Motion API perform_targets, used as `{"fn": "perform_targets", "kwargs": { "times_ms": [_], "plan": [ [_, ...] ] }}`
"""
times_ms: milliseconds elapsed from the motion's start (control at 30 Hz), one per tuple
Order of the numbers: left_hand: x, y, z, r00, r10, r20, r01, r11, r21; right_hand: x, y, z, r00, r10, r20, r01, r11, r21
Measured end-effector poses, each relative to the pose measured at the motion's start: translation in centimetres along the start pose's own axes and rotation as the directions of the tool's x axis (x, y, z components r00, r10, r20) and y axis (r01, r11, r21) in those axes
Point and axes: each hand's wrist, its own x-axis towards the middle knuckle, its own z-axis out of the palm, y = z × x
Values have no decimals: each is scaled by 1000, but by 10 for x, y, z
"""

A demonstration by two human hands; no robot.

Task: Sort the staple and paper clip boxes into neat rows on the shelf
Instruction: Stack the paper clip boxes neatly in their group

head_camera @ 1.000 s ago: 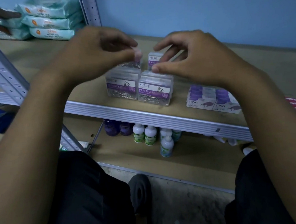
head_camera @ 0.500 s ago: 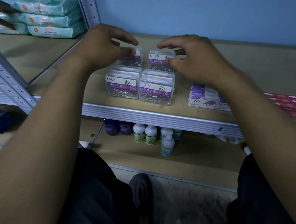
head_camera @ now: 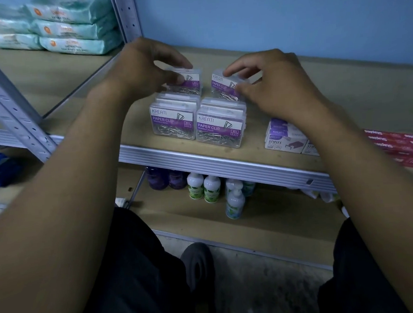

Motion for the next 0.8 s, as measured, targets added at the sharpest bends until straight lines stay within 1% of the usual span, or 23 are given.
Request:
{"fn": "perform_targets", "kwargs": {
  "times_ms": [167,400,633,800],
  "plan": [
    [-4,7,-2,999,32,1,-32,999,-19,-4,-5,-7,999,12,-33,-11,999,43],
    [-15,23,-10,994,105,6,-105,994,3,-13,-15,-18,999,-3,-42,7,996,86],
    [-29,27,-19,991,120,52,-120,993,-7,-22,-23,-27,1000,-3,22,1,992,124],
    [-37,26,-21,988,108,106,-107,994,-10,-27,-25,-26,998,-14,68,7,994,112]
  ]
}}
